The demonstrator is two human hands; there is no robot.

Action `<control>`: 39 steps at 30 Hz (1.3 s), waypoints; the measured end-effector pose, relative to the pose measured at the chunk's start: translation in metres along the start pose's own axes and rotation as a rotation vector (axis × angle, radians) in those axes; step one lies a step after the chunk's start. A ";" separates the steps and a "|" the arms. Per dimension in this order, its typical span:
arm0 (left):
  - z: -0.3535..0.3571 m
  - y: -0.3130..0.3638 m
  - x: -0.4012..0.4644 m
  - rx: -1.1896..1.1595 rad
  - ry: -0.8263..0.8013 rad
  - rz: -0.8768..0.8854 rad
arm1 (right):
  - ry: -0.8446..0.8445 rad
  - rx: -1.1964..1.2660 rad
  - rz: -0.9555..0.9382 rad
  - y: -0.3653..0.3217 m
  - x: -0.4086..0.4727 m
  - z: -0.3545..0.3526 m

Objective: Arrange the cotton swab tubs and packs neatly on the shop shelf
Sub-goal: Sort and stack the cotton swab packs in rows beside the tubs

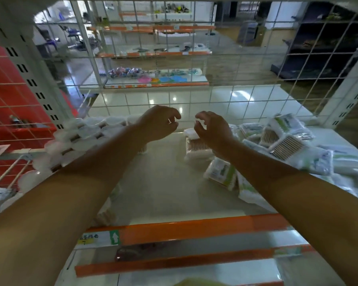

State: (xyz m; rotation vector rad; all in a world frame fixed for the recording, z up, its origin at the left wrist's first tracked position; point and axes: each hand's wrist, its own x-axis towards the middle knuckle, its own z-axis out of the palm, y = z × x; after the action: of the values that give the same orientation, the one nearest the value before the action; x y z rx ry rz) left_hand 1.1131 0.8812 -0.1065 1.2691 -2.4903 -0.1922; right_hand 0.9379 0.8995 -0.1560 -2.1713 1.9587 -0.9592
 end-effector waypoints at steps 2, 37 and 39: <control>0.006 0.008 0.007 -0.022 -0.001 -0.012 | -0.001 -0.019 0.020 0.014 -0.003 -0.007; 0.142 0.070 0.047 -0.648 0.421 -0.823 | 0.152 0.073 0.377 0.227 -0.038 -0.140; 0.142 0.076 0.047 -0.631 0.424 -0.838 | 0.146 0.075 0.392 0.237 -0.042 -0.145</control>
State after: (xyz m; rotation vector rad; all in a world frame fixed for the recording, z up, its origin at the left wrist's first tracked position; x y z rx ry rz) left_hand 0.9794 0.8832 -0.2076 1.7197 -1.2701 -0.7418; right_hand 0.6609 0.9444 -0.1610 -1.6283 2.2537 -1.1212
